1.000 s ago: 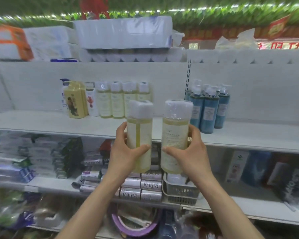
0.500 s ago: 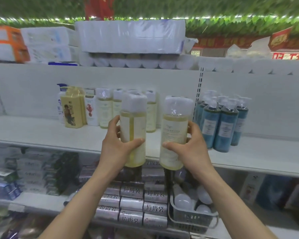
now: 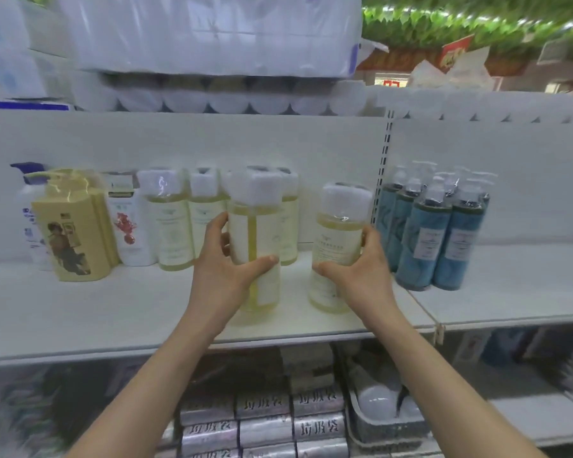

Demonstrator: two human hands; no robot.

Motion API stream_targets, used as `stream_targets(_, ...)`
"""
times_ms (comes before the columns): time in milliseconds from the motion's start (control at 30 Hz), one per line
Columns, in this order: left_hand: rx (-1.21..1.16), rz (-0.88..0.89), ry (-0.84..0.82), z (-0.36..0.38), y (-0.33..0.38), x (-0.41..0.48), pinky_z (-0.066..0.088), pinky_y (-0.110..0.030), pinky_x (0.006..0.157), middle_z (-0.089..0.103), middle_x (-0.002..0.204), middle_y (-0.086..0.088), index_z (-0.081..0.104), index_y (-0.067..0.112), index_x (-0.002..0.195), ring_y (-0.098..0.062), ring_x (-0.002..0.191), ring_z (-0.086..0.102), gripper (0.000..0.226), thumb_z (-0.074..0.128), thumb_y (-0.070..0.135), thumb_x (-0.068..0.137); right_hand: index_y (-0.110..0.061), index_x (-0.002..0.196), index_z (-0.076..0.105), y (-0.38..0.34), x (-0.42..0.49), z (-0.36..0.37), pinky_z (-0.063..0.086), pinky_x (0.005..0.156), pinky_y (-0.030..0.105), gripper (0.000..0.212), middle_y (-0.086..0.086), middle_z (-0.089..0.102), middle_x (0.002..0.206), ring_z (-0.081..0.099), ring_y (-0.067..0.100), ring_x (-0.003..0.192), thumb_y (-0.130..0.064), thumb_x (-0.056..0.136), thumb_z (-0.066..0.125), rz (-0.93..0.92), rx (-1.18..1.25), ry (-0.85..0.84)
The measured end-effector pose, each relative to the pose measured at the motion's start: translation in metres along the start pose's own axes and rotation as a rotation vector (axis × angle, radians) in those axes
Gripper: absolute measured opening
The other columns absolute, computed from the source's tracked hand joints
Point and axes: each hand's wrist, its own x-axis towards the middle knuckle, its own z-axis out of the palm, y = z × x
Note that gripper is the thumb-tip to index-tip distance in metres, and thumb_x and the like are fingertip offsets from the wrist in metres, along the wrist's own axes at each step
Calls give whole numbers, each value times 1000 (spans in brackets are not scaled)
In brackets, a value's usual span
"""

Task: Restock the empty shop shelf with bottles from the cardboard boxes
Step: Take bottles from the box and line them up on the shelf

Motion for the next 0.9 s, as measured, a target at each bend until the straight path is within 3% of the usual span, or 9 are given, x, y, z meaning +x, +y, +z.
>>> stream_targets(233, -40, 5, -28, 17, -13, 5, 63, -42, 95, 71, 127, 14, 42, 50, 149, -6, 115, 69, 101, 98, 47, 65, -34, 150, 31, 10, -3, 0, 47, 102, 24, 108, -12, 44, 143, 50, 1, 126, -38, 67, 99, -25, 2, -62)
stream_targets(367, -39, 3, -27, 22, -14, -2, 62, -32, 91, 70, 126, 19, 42, 53, 149, 5, 111, 68, 107, 94, 60, 55, -43, 151, 28, 27, 0, -21, 50, 81, 3, 93, -16, 49, 147, 56, -25, 111, -15, 85, 87, 78, 183, -337)
stream_targets(433, -28, -1, -24, 24, -16, -5, 62, -34, 93, 70, 129, 18, 42, 52, 149, 2, 115, 67, 107, 95, 57, 57, -34, 155, 36, 32, 5, -28, 56, 88, 9, 89, -19, 58, 142, 59, -23, 110, -13, 85, 87, 116, 186, -419)
stream_targets(500, -19, -6, -12, 25, -17, -8, 63, -39, 95, 70, 130, 15, 43, 51, 149, -2, 118, 67, 105, 96, 54, 58, -36, 147, 42, 31, 8, -25, 57, 90, 12, 90, -26, 61, 129, 60, -22, 106, -27, 76, 96, 101, 113, -387)
stream_targets(567, -20, -16, 9, 26, -18, -10, 63, -42, 96, 71, 128, 15, 44, 50, 149, -3, 117, 68, 106, 96, 55, 57, -35, 144, 41, 26, 10, -13, 54, 87, 11, 99, -24, 56, 126, 59, -14, 110, -43, 64, 100, 65, 22, -296)
stream_targets(667, -6, -15, 37, 27, -18, -13, 62, -45, 97, 71, 128, 12, 43, 47, 150, -8, 118, 69, 107, 94, 56, 56, -27, 146, 35, 20, 15, 11, 40, 104, 27, 112, -12, 37, 130, 41, 7, 125, -54, 59, 99, 16, -118, -181)
stream_targets(733, 9, -13, 46, 26, -17, -14, 63, -42, 95, 72, 126, 11, 43, 48, 149, -6, 115, 70, 107, 94, 58, 55, -24, 149, 30, 20, 17, 20, 36, 108, 28, 114, -11, 32, 131, 34, 9, 128, -52, 61, 97, 14, -101, -176)
stream_targets(800, 14, -12, 59, 23, -16, -15, 63, -38, 92, 71, 125, 13, 43, 50, 148, -3, 113, 70, 106, 93, 60, 55, -27, 153, 25, 25, 19, 18, 42, 110, 30, 109, -10, 39, 138, 42, 11, 133, -40, 68, 93, 77, 84, -253)
stream_targets(900, 11, -8, 84, 18, -15, -13, 62, -33, 90, 71, 125, 15, 43, 51, 148, 1, 111, 69, 103, 96, 55, 60, -36, 150, 28, 35, 22, 6, 52, 82, 15, 91, -20, 56, 129, 59, 6, 122, -22, 80, 85, 188, 270, -430)
